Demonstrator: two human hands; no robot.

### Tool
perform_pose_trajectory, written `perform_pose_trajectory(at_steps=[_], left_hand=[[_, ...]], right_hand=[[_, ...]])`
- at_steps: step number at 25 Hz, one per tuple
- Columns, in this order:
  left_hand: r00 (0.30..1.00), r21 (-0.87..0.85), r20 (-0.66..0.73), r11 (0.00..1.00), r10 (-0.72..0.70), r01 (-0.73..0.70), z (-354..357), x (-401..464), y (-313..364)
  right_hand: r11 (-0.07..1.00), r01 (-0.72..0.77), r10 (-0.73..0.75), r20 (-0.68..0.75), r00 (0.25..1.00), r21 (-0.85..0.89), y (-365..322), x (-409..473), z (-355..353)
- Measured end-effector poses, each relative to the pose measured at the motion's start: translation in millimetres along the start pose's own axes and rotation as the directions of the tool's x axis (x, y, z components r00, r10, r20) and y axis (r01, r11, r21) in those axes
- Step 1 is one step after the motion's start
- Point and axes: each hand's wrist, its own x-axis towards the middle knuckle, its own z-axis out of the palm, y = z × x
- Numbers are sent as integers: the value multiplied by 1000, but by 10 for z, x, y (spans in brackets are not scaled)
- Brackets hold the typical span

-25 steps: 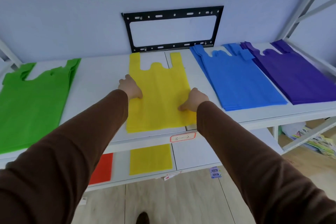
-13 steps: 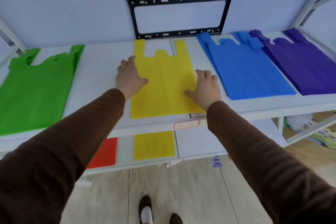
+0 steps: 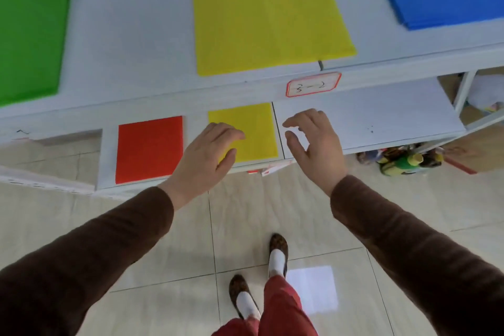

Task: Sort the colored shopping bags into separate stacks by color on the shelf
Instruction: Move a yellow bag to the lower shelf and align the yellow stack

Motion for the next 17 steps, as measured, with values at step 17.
perform_pose_trajectory(at_steps=[17], left_hand=[[504,-29,80,504,-860,863,2136,585,-2786]], right_hand=[[641,-703,763,156,627,-308,1748,111,2828]])
